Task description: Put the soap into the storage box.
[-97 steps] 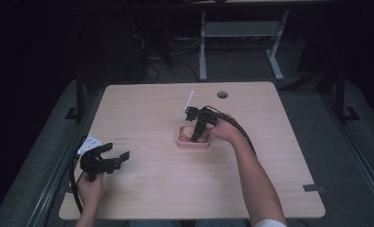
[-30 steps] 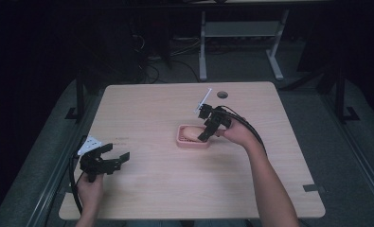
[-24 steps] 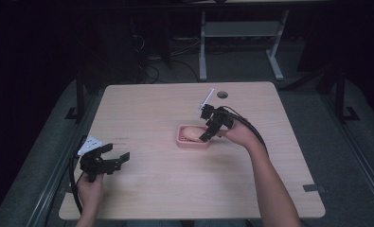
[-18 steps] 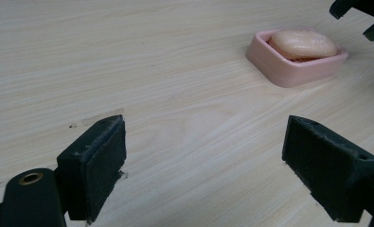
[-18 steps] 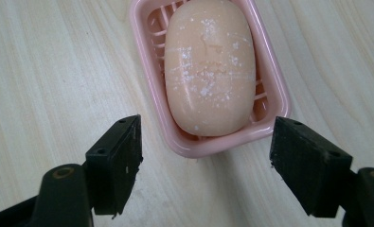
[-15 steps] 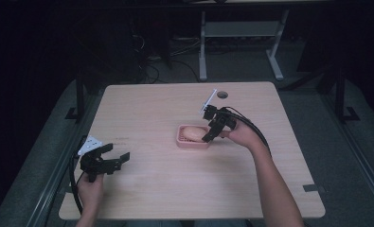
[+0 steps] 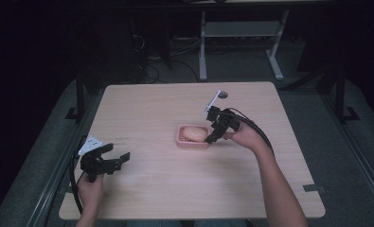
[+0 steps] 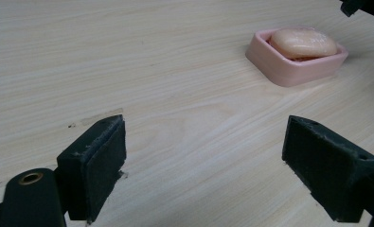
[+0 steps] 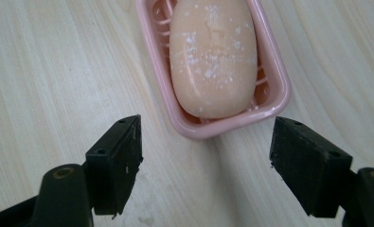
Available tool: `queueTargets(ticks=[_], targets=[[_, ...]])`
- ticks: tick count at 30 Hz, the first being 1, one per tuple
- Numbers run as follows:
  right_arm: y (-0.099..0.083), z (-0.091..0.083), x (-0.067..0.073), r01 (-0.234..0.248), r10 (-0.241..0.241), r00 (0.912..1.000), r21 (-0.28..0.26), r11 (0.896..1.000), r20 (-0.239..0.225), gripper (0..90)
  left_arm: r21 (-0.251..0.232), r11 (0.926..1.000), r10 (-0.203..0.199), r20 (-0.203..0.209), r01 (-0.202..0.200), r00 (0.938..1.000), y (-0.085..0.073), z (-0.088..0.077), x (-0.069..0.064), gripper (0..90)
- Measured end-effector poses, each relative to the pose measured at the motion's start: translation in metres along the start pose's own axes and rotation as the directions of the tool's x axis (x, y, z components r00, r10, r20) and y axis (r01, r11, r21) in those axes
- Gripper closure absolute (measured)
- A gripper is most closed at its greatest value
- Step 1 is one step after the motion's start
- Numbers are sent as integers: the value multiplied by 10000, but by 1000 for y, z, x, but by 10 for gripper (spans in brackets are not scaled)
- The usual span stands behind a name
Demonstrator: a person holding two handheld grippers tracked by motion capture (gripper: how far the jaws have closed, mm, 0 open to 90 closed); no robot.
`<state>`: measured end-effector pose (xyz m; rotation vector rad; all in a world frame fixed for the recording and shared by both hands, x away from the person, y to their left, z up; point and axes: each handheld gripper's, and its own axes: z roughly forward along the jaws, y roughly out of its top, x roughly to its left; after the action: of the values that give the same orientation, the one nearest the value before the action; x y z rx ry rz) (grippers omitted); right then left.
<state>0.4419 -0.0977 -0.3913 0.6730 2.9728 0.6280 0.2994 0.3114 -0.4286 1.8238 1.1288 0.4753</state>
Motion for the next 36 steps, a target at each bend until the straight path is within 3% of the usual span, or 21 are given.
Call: queueTargets(ticks=[36], targets=[[-46,-4,3,-506,505,9986,-115,9987,-130,253,103,9999,73,-1,-73,10000,0,1,-1,142]])
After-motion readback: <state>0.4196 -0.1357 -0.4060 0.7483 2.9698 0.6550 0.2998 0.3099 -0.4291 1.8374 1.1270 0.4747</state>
